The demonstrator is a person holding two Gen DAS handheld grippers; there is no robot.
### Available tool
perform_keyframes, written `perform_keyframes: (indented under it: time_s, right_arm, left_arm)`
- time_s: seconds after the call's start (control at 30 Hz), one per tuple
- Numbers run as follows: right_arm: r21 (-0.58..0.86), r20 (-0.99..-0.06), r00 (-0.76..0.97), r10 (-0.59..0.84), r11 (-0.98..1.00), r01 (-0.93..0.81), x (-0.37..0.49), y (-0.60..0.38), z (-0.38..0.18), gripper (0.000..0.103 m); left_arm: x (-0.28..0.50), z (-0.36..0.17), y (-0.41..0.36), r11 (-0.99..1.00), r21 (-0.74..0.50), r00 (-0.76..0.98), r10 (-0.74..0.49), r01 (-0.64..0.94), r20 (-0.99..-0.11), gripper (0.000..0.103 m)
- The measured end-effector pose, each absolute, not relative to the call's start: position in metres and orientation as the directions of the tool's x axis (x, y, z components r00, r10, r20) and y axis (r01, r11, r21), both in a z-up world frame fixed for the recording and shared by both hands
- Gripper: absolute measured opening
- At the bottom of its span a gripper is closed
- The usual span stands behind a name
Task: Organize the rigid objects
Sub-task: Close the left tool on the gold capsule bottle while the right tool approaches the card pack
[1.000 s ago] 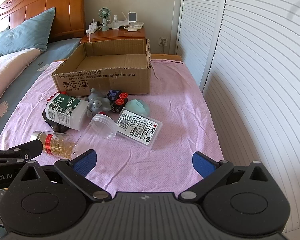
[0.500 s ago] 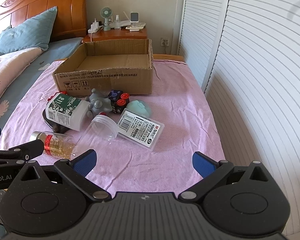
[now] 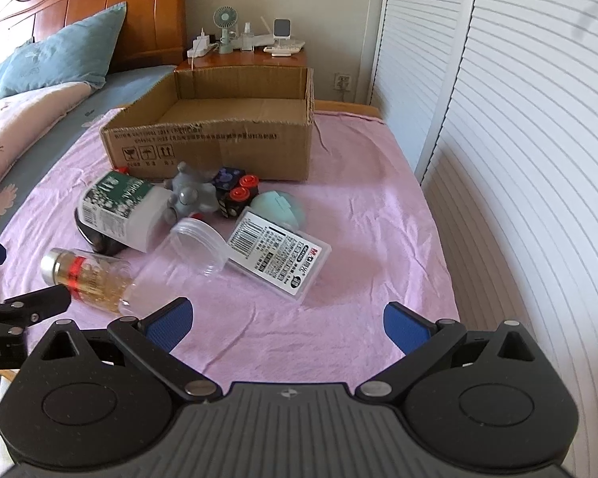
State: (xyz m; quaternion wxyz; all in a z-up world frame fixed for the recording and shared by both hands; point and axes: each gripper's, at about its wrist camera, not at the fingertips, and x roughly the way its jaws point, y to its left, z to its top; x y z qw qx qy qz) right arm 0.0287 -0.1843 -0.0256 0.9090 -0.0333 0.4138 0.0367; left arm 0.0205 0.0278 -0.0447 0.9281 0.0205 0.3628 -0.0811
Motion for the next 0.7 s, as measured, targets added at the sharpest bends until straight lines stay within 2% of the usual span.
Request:
perform_keyframes:
  time_s: [0.43,0.7]
  right_arm:
    - [0.002,-0.759,0.649,0.060,0.996,-0.089,0.049,-0.198,-0.047,0.103]
    - [0.013,-0.749,0.657,0.082,0.994,-0.110,0.058,-0.200,-0.046,0.103]
  left_arm:
    - [0.044,-0.058,0.025,0.978,-0.063,0.706,-0.187,0.199,-0.683,0.102]
    - [0.062,-0.074,0.022,0.981,-0.037,0.678,-0.157,0.188,-0.719,0.103]
